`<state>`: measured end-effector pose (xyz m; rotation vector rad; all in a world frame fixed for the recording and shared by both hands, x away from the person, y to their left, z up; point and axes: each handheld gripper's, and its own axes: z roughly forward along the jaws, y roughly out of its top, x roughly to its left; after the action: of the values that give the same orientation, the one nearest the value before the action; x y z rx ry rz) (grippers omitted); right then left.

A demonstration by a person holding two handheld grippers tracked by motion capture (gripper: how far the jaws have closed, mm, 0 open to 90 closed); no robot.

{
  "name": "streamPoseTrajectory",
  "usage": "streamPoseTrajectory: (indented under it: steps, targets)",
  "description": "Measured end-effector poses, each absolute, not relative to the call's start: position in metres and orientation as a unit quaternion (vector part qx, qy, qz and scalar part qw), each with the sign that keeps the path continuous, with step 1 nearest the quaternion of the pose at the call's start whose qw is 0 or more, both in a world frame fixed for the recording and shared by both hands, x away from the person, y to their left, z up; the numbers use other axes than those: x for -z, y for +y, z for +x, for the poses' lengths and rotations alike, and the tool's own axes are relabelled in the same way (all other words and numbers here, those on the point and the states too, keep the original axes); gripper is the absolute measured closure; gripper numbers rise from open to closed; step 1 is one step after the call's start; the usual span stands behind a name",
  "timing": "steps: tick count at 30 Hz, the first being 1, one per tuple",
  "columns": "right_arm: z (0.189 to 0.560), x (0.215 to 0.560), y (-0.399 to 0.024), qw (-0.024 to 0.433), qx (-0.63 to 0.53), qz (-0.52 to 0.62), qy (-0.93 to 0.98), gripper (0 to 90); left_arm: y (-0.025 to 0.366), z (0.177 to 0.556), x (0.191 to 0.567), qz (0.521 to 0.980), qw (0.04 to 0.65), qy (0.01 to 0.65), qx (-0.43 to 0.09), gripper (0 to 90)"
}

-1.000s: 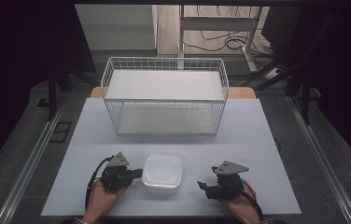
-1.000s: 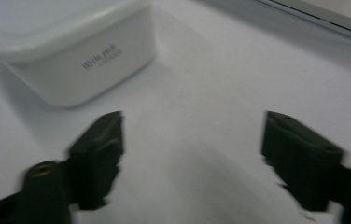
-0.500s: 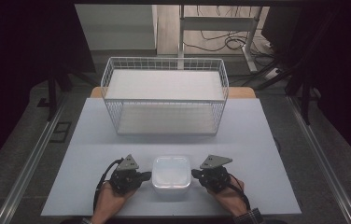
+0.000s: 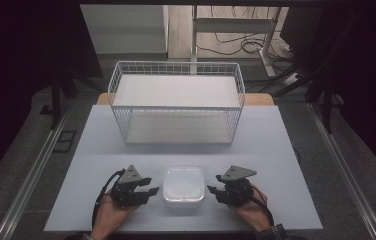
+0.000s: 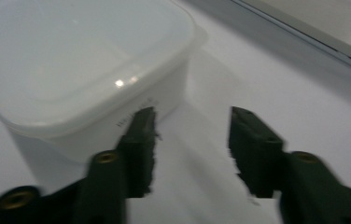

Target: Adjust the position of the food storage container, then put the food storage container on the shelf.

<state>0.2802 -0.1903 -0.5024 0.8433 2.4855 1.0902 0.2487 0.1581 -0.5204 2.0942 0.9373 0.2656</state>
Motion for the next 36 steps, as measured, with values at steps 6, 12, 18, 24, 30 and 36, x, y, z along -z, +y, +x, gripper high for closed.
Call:
streamPoseTrajectory:
  steps: [6,12,18,24,30,36]
  targets:
    - [0.282,0.506,-0.196,0.150,-0.380,0.291,0.865,23.0,0.157,0.250,0.522,0.829,0.408,0.365,-0.112,20.9]
    - [0.282,0.507,-0.196,0.150,-0.372,0.301,0.865,11.8,0.165,0.252,0.524,0.824,0.413,0.376,-0.097,16.0]
    - [0.280,0.495,-0.199,0.132,-0.382,0.322,0.856,16.1,0.169,0.250,0.512,0.812,0.434,0.380,-0.091,16.1]
    - [0.277,0.480,-0.195,0.111,-0.391,0.329,0.853,21.8,0.162,0.251,0.497,0.805,0.457,0.373,-0.066,14.6]
    - [0.281,0.476,-0.179,0.080,-0.405,0.316,0.855,21.0,0.146,0.260,0.492,0.813,0.455,0.359,-0.052,14.1]
    - [0.292,0.485,-0.166,0.044,-0.402,0.320,0.857,15.1,0.129,0.276,0.499,0.822,0.447,0.352,-0.029,9.7]
